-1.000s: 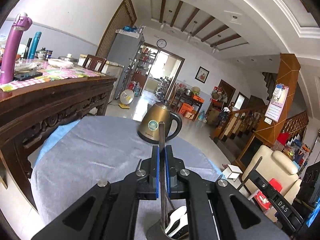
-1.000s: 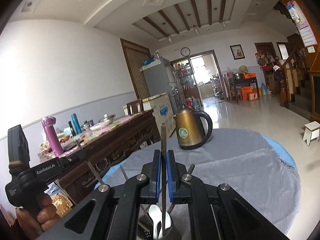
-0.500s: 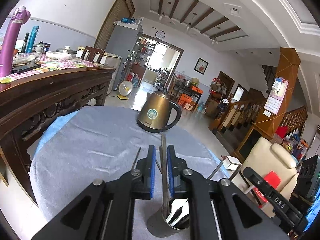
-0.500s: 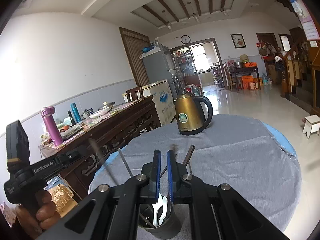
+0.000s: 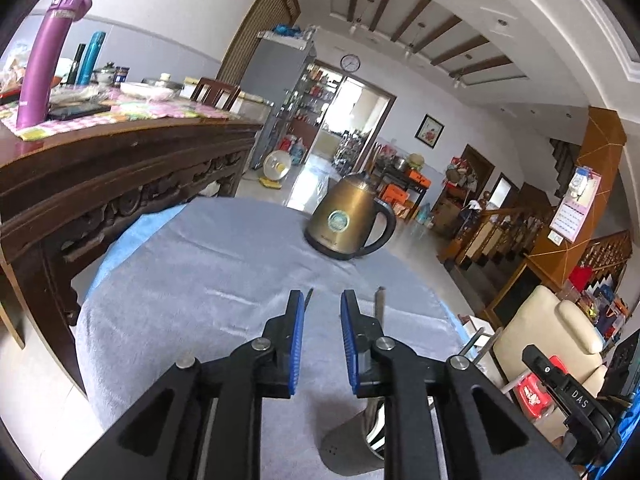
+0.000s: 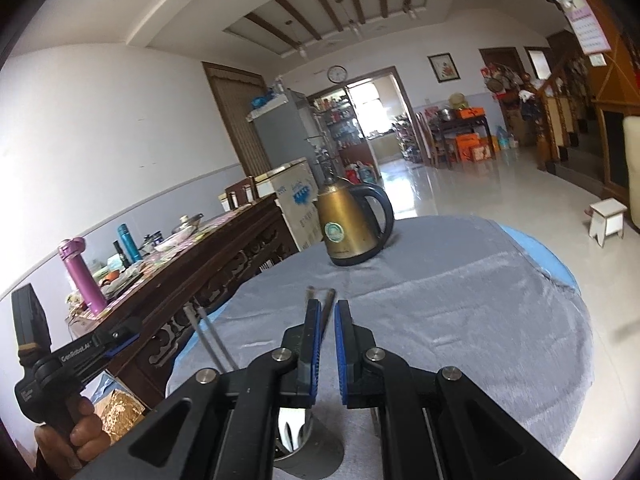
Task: Organize utensils
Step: 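Open both tools over the grey cup and withdraw toward the cloth, then grasp a dark chopstick with the right tool while the left tool grasps another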
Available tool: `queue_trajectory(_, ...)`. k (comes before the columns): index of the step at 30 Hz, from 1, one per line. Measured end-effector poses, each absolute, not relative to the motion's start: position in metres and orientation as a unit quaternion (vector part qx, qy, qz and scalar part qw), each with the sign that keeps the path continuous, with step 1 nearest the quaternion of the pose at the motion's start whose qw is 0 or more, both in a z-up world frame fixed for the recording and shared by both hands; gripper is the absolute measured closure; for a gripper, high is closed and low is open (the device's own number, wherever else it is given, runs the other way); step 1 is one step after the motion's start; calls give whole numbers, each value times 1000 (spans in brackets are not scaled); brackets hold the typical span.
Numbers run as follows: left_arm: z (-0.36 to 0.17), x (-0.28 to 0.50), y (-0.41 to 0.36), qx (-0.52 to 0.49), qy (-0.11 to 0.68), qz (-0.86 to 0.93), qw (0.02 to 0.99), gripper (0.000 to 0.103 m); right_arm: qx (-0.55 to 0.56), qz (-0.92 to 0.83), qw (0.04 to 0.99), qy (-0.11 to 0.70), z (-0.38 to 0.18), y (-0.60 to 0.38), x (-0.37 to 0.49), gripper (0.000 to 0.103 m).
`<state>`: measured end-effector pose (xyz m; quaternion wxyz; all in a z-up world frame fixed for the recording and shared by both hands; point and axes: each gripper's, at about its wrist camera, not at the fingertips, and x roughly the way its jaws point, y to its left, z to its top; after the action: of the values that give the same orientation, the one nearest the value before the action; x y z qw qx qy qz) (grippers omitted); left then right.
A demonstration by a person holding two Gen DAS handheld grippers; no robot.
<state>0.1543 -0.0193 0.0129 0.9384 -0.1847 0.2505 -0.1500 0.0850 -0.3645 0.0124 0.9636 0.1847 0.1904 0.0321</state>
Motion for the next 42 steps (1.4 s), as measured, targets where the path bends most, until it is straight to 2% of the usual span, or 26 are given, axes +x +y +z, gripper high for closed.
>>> queue_trajectory(3,6,160,-19,-184,263,-145,936,82,197,28,960,197,8,-372,88,95)
queue_trajectory(7,-3,165,-18,-180,276,-135,935,69,207,22,956,206,1,-378,92,94)
queue_trajectory(15,-17,175,-21,-147,300,-99,937,68,231,14,945,232,-16,-387,102,90)
queue_trajectory(26,-31,184,-21,-104,325,-49,939,62,252,9,932,260,-32,-391,113,90)
queue_trajectory(38,-47,194,-15,-103,360,-34,927,52,268,2,915,302,-53,-392,126,90)
queue_trajectory(42,-58,201,-12,-103,383,-30,918,48,280,-3,902,330,-67,-394,135,82)
